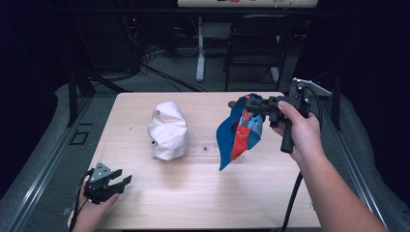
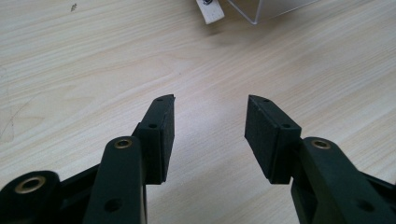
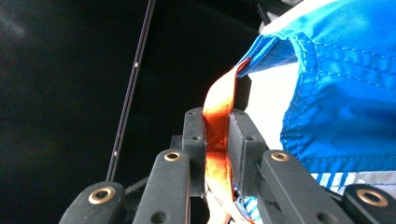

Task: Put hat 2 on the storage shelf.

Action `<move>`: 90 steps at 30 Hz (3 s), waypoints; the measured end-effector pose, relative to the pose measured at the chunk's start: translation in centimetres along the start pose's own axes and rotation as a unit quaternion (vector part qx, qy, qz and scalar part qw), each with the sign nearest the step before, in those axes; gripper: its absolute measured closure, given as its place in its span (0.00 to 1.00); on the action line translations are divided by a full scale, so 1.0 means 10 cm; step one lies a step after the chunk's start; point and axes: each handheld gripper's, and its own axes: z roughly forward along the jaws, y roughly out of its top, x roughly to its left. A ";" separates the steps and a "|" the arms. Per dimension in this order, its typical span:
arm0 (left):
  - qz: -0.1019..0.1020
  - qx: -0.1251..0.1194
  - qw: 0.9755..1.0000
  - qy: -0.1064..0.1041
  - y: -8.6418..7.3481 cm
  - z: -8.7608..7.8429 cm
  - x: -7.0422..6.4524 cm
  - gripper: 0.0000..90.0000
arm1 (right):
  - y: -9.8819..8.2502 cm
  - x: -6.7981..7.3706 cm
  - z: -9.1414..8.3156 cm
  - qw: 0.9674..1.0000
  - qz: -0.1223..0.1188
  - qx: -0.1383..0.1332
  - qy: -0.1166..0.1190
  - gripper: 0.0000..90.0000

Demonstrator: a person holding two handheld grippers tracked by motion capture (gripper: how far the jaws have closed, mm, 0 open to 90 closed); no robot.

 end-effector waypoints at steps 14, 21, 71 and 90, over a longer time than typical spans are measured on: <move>0.000 0.001 1.000 -0.002 0.00 0.00 0.00 0.59 | 0.31 0.09 0.18 0.999 -0.006 -0.024 -0.034 0.87; 0.003 0.004 1.000 -0.001 0.00 0.00 0.01 0.59 | 0.41 0.09 0.20 0.999 -0.006 -0.025 -0.029 0.87; 0.004 0.001 1.000 -0.001 0.00 0.03 -0.01 0.59 | 0.38 -0.52 0.34 0.995 0.015 -0.006 -0.094 0.86; 0.001 0.003 1.000 -0.002 -0.01 0.03 0.00 0.59 | 0.29 -0.62 0.23 0.993 0.005 0.002 -0.116 0.82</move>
